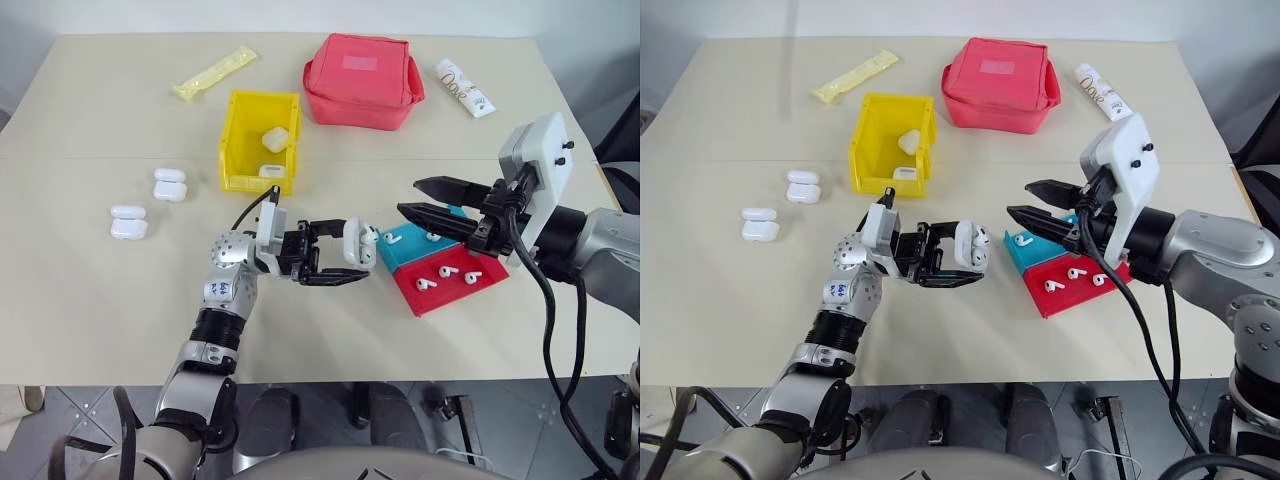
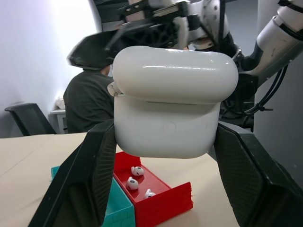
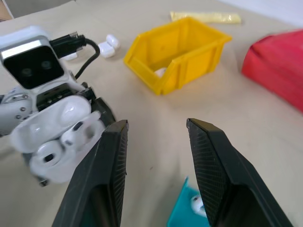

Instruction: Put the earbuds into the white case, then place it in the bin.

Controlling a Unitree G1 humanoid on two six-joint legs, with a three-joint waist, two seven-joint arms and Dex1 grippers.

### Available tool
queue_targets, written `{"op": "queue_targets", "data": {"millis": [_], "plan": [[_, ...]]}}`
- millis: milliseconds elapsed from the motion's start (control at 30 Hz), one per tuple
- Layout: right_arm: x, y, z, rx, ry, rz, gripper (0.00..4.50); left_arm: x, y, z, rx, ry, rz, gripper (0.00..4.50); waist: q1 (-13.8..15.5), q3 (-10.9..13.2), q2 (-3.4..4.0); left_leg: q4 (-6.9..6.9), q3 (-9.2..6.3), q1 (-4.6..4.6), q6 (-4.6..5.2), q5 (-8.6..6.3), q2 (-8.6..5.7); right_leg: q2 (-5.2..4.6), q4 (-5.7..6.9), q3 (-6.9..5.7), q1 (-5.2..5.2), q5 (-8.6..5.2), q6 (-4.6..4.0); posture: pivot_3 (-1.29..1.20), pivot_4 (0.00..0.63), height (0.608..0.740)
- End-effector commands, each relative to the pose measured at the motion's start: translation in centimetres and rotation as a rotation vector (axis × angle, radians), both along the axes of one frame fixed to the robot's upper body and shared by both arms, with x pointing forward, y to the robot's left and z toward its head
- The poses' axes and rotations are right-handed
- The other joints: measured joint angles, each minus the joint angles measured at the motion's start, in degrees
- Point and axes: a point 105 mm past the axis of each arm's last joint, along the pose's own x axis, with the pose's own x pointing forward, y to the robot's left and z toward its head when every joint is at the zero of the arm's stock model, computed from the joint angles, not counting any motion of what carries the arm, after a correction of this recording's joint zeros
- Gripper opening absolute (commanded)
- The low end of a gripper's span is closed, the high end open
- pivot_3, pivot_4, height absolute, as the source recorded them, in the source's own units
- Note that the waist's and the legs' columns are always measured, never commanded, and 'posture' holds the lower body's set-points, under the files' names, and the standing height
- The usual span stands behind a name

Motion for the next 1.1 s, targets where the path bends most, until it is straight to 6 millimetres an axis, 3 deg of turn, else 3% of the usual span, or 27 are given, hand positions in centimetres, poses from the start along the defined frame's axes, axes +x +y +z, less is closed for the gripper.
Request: {"op": "queue_targets", "data": {"millis": [33, 733, 1100], "plan": [[-1.1, 0.5, 1.3, 0.002, -0.046, -0.009, 2.04, 0.3, -0.1, 1.1, -0.024, -0.042, -0.001, 2.76, 0.1, 0.0, 0.0, 0.0, -0.03, -0.02, 0.0, 0.0, 0.0, 0.0, -0.03, 0.01, 0.0, 0.0, 0.0, 0.0, 0.15, 0.74], [-1.6, 2.0, 1.2, 0.058, 0.026, -0.076, 2.04, 0.5, -0.3, 1.1, -0.028, -0.055, -0.009, 2.76, 0.0, 0.0, 0.0, 0.0, -0.05, -0.15, 0.05, 0.02, -0.01, 0.1, -0.1, -0.14, 0.0, 0.07, 0.02, 0.0, 0.15, 0.74], [-1.4, 2.8, -0.2, 0.066, 0.095, -0.051, 2.04, 0.6, -0.4, 1.2, -0.029, -0.06, -0.008, 2.76, 0.1, 0.0, 0.0, 0.0, -0.08, -0.18, 0.06, 0.02, 0.0, 0.08, -0.13, -0.12, 0.0, 0.09, -0.01, 0.0, 0.15, 0.74]]}}
